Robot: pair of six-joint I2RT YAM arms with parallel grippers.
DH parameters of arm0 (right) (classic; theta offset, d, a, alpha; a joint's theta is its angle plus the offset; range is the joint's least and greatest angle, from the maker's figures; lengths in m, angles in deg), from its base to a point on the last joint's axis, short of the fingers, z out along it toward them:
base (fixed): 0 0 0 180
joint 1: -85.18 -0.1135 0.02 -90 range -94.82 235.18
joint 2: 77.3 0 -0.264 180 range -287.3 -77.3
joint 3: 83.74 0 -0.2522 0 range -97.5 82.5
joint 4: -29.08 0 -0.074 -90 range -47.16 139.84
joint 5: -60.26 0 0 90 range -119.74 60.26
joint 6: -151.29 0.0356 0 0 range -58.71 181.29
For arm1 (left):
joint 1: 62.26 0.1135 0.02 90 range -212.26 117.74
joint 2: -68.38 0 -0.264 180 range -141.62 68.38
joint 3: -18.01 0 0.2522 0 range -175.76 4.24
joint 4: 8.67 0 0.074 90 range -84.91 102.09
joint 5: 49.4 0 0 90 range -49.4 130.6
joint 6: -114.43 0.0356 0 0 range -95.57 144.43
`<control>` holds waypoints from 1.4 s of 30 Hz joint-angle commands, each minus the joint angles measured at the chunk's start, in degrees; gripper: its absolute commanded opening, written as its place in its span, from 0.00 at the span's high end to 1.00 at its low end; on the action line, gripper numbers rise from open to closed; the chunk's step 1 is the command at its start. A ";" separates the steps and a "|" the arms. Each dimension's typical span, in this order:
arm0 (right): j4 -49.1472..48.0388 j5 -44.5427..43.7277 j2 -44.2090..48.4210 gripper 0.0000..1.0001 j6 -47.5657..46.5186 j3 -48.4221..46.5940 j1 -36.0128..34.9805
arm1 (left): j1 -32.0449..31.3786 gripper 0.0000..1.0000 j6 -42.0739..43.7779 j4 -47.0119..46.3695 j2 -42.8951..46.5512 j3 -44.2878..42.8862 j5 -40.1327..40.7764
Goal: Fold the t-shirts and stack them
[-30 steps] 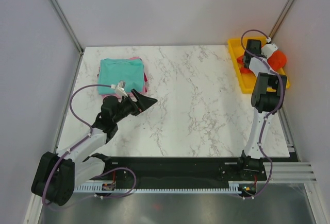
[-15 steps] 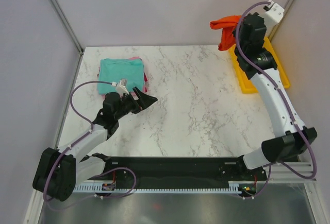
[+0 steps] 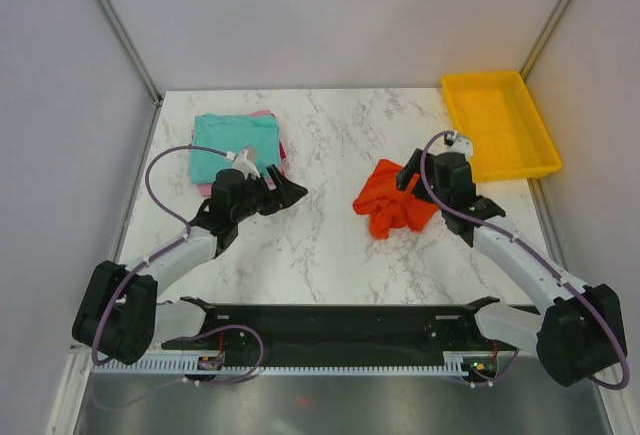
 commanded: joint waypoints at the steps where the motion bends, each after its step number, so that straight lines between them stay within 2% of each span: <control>1: -11.91 1.24 4.14 0.12 -4.21 9.01 0.12 | -0.56 0.14 5.29 0.70 1.55 -2.89 3.76; 2: -14.20 -0.16 4.76 0.12 -5.26 11.47 0.12 | -1.00 0.14 5.73 1.14 1.46 -3.33 4.55; 3: -16.39 -0.96 5.20 0.12 -1.70 13.41 0.21 | -1.44 0.14 5.91 1.58 0.24 -4.38 6.64; 5: -19.83 5.23 5.99 0.19 -2.97 14.58 -0.40 | -3.54 0.14 5.65 4.64 -2.22 -6.75 10.25; 6: -19.24 3.71 5.91 0.20 -2.72 14.14 -0.93 | -4.25 0.14 5.39 6.92 -5.54 -10.59 13.92; 9: -17.39 -1.31 7.04 0.19 -2.19 13.78 -1.46 | -6.10 0.16 4.86 13.35 -12.58 -20.51 16.94; 13: -18.61 -1.40 9.42 0.20 -2.02 16.24 -1.37 | -6.10 0.19 2.93 17.92 -28.02 -32.49 16.95; 14: -18.18 -1.84 9.68 0.20 -2.02 16.16 -1.37 | -6.10 0.19 2.31 21.67 -30.77 -37.13 16.95; 16: -17.65 -2.89 10.12 0.19 -2.45 15.63 -1.37 | -6.01 0.21 1.43 24.51 -36.82 -41.20 19.32; 20: -17.38 -3.16 10.21 0.20 -2.19 15.72 -1.37 | -4.44 0.26 0.37 32.50 -44.74 -51.91 23.36; 22: -17.38 -2.73 9.95 0.20 -2.02 15.54 -1.28 | -3.03 0.30 -0.59 36.64 -47.22 -54.30 24.24; 24: -17.38 -2.64 9.86 0.20 -1.58 15.54 -1.37 | -0.14 0.33 -2.25 37.97 -47.93 -54.14 24.77; 28: -17.38 -2.90 10.04 0.19 -1.23 15.72 -1.37 | 5.93 0.33 -2.88 37.97 -44.34 -49.49 28.19; 31: -17.38 -2.99 10.04 0.18 -1.14 15.81 -1.28 | 14.08 0.33 -1.91 37.88 -41.61 -45.88 29.52; 33: -17.91 -1.76 9.43 0.18 -0.96 16.07 -1.28 | 15.17 0.32 0.27 37.01 -39.07 -43.68 29.16; 36: -17.83 0.17 7.15 0.14 -1.22 15.11 -1.37 | 11.23 0.31 1.52 33.06 -35.38 -40.35 30.31; 42: -15.02 1.67 0.13 0.11 -2.11 12.83 -1.55 | -1.52 0.26 0.81 27.09 -27.11 -37.18 22.76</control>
